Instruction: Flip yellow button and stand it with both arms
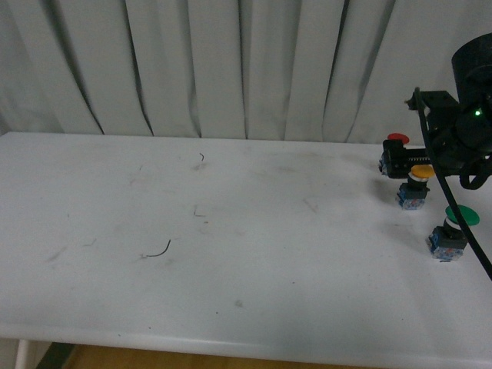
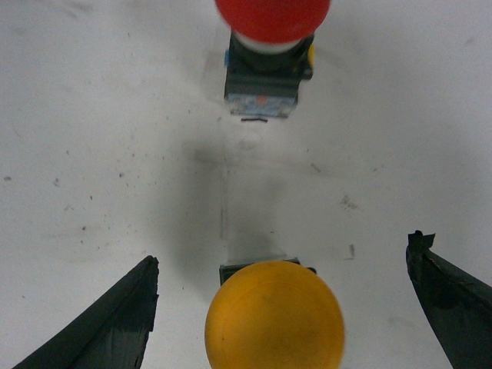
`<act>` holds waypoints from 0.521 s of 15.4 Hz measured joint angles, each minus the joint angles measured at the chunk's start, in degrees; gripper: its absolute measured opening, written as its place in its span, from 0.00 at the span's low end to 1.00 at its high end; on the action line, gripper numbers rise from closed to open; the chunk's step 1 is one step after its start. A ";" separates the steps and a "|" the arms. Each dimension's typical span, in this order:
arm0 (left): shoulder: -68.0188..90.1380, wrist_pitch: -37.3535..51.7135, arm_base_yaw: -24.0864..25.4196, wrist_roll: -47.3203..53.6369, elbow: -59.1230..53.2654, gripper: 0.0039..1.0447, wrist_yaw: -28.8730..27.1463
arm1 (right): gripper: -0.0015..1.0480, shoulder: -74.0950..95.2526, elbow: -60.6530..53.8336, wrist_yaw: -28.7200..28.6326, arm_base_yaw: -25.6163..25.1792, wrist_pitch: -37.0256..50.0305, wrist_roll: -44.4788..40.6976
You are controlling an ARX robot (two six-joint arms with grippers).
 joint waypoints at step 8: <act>0.00 0.02 0.00 -0.02 0.00 0.94 -0.02 | 0.92 -39.23 -42.25 -8.15 -6.43 38.91 4.22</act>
